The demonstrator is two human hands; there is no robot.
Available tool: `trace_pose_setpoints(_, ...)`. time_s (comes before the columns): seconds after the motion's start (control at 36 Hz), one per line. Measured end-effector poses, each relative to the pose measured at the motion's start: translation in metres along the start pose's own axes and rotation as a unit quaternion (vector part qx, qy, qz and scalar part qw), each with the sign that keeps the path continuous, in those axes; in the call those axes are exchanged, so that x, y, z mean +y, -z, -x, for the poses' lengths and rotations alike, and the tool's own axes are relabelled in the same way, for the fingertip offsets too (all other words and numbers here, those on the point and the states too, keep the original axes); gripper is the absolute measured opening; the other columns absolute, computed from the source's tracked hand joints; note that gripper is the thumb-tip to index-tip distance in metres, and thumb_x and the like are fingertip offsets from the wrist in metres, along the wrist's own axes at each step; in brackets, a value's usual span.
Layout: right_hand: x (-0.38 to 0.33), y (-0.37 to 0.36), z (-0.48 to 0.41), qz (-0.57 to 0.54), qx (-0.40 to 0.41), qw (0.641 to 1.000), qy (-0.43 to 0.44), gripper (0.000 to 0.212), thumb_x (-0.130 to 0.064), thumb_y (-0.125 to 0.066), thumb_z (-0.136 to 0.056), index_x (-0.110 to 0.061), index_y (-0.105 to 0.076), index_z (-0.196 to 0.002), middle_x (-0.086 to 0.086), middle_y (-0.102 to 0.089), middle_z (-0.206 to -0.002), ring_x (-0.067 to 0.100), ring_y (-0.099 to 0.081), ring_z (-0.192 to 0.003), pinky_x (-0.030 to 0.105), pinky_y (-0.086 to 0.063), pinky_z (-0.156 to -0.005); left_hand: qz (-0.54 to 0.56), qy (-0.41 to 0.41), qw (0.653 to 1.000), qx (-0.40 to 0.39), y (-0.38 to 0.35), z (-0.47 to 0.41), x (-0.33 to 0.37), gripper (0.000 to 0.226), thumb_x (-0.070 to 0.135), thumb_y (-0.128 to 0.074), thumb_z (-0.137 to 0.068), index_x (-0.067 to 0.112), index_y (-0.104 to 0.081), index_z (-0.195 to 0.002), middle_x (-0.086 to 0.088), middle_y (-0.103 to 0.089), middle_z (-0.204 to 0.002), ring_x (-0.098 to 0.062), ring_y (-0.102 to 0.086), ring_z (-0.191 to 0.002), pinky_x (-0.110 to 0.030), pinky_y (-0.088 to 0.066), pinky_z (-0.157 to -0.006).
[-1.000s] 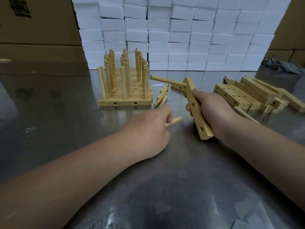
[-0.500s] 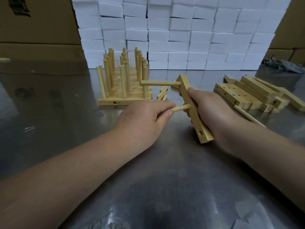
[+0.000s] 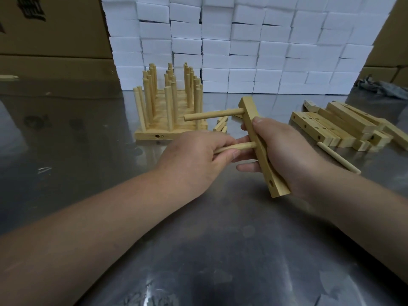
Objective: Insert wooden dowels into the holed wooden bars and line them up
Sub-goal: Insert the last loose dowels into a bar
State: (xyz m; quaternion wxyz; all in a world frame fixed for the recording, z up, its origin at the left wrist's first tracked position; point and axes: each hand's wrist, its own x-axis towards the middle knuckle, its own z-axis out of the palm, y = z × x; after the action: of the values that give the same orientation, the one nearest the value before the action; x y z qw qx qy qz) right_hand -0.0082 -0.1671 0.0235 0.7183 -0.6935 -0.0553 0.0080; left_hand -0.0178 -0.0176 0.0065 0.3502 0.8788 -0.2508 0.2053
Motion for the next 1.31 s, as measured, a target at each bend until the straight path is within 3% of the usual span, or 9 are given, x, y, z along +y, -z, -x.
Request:
trace_pose_setpoints(0.28, 0.002, -0.003, 0.004, 0.043, -0.002, 0.998, 0.035, 0.025, -0.028, -0.034, -0.101, -0.018, -0.056, -0.093, -0.002, -0.065, -0.057, 0.018, -0.068, -0.058, 0.026, -0.057, -0.053, 0.067, 0.055, 0.995, -0.044, -0.001, 0.000, 0.000, 0.034, 0.033, -0.050, -0.089, 0.035, -0.056, -0.056, 0.010, -0.043, -0.048, -0.005, -0.040, -0.053, -0.020, -0.027, -0.047)
trace_pose_setpoints(0.47, 0.002, -0.008, 0.005, 0.079, 0.012, 0.995, 0.054, 0.024, -0.027, -0.034, -0.101, -0.016, -0.054, -0.093, 0.003, -0.064, -0.061, 0.017, -0.064, -0.053, 0.028, -0.056, -0.053, 0.151, 0.117, 0.981, -0.046, -0.003, -0.001, 0.000, 0.030, 0.029, -0.052, -0.091, 0.027, -0.063, -0.064, 0.018, -0.041, -0.034, 0.004, -0.041, -0.040, -0.010, -0.027, -0.040)
trace_pose_setpoints(0.64, -0.001, -0.004, 0.005, 0.124, 0.019, 0.988, 0.089, 0.026, -0.028, -0.034, -0.101, -0.019, -0.057, -0.094, 0.007, -0.067, -0.080, 0.015, -0.058, -0.047, 0.028, -0.053, -0.053, 0.168, 0.138, 0.976, -0.021, -0.006, -0.005, 0.000, 0.030, 0.038, -0.051, -0.090, 0.029, -0.065, -0.066, 0.016, -0.048, -0.042, 0.001, -0.042, -0.041, -0.012, -0.030, -0.044)
trace_pose_setpoints(0.78, -0.003, 0.005, -0.003, 0.133, 0.100, 0.980, 0.105, 0.025, -0.030, -0.033, -0.100, -0.020, -0.055, -0.094, 0.002, -0.069, -0.082, 0.012, -0.054, -0.041, 0.022, -0.049, -0.045, 0.229, 0.183, 0.956, 0.027, -0.002, -0.011, -0.005, 0.033, 0.036, -0.035, -0.097, 0.025, -0.063, -0.084, 0.006, -0.064, -0.072, -0.007, -0.053, -0.057, -0.023, -0.044, -0.060)
trace_pose_setpoints(0.86, -0.007, 0.018, -0.013, 0.086, 0.164, 0.981, 0.057, 0.029, -0.033, -0.030, -0.099, -0.018, -0.054, -0.104, -0.002, -0.068, -0.060, 0.010, -0.053, -0.038, 0.021, -0.051, -0.044, 0.177, 0.152, 0.972, 0.016, -0.004, -0.013, -0.011, 0.029, 0.027, -0.032, -0.098, 0.031, -0.060, -0.092, 0.014, -0.058, -0.088, -0.009, -0.050, -0.080, -0.025, -0.042, -0.077)
trace_pose_setpoints(0.94, -0.010, 0.026, -0.020, -0.021, 0.209, 0.978, -0.008, 0.027, -0.036, -0.033, -0.100, -0.016, -0.052, -0.104, -0.007, -0.054, -0.036, 0.008, -0.047, -0.030, 0.018, -0.046, -0.038, 0.028, 0.088, 0.993, -0.071, -0.009, -0.017, -0.014, 0.036, 0.025, -0.035, -0.098, 0.022, -0.049, -0.130, 0.007, -0.047, -0.132, -0.003, -0.034, -0.118, -0.004, -0.020, -0.089)
trace_pose_setpoints(1.0, -0.008, 0.026, -0.021, -0.057, 0.222, 0.973, -0.032, 0.026, -0.036, -0.036, -0.099, -0.015, -0.051, -0.091, -0.005, -0.054, -0.036, 0.008, -0.045, -0.030, 0.017, -0.045, -0.037, -0.107, 0.057, 0.979, -0.163, -0.016, -0.018, -0.016, 0.045, 0.033, -0.038, -0.096, 0.020, -0.038, -0.139, 0.006, -0.030, -0.148, -0.008, -0.019, -0.135, -0.015, -0.011, -0.102)
trace_pose_setpoints(1.11, 0.001, 0.019, -0.022, -0.080, 0.208, 0.973, -0.058, 0.028, -0.034, -0.038, -0.099, -0.015, -0.051, -0.084, 0.004, -0.063, -0.059, 0.011, -0.046, -0.040, 0.019, -0.043, -0.038, -0.210, 0.055, 0.955, -0.202, -0.020, -0.017, -0.015, 0.041, 0.044, -0.036, -0.094, 0.018, -0.050, -0.122, 0.001, -0.047, -0.130, -0.020, -0.035, -0.124, -0.035, -0.030, -0.101)
trace_pose_setpoints(1.31, 0.001, 0.020, -0.024, -0.121, 0.179, 0.974, -0.062, 0.018, -0.019, -0.045, -0.095, -0.008, -0.054, -0.084, 0.006, -0.061, -0.060, 0.010, -0.045, -0.040, 0.018, -0.041, -0.039, -0.167, 0.070, 0.981, -0.074, -0.016, -0.016, -0.010, 0.013, 0.033, -0.051, -0.089, 0.024, -0.061, -0.093, 0.006, -0.058, -0.096, -0.016, -0.050, -0.095, -0.030, -0.042, -0.078)
